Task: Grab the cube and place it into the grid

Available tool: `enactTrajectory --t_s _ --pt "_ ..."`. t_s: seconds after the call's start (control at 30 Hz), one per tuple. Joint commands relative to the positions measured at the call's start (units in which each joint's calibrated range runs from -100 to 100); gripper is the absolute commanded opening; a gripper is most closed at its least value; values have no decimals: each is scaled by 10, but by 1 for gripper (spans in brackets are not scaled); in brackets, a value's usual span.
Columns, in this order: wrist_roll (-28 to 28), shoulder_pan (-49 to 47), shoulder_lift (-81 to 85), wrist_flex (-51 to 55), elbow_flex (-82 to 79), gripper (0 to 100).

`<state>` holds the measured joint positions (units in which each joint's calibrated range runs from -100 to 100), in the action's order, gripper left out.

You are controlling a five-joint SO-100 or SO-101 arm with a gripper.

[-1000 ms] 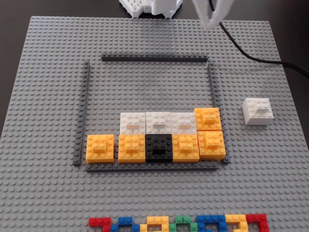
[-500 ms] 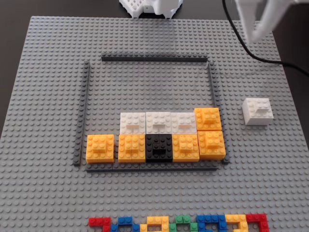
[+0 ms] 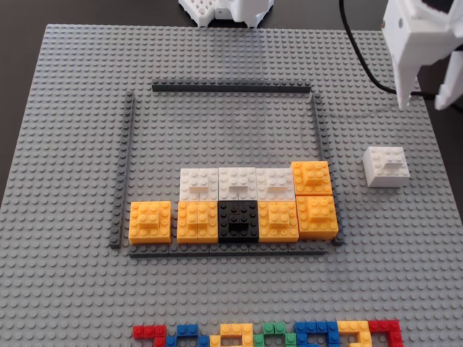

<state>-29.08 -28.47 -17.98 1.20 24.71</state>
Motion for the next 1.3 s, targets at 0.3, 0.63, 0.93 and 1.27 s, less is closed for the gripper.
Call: enactTrajectory --t_s 0.3,0.63,0.93,1.27 --pt "-1 24 -37 -19 20 29" --pt "-1 24 -75 -33 21 29" --pt "-1 24 -86 -39 19 29" --pt "-3 25 -90 -44 15 29"
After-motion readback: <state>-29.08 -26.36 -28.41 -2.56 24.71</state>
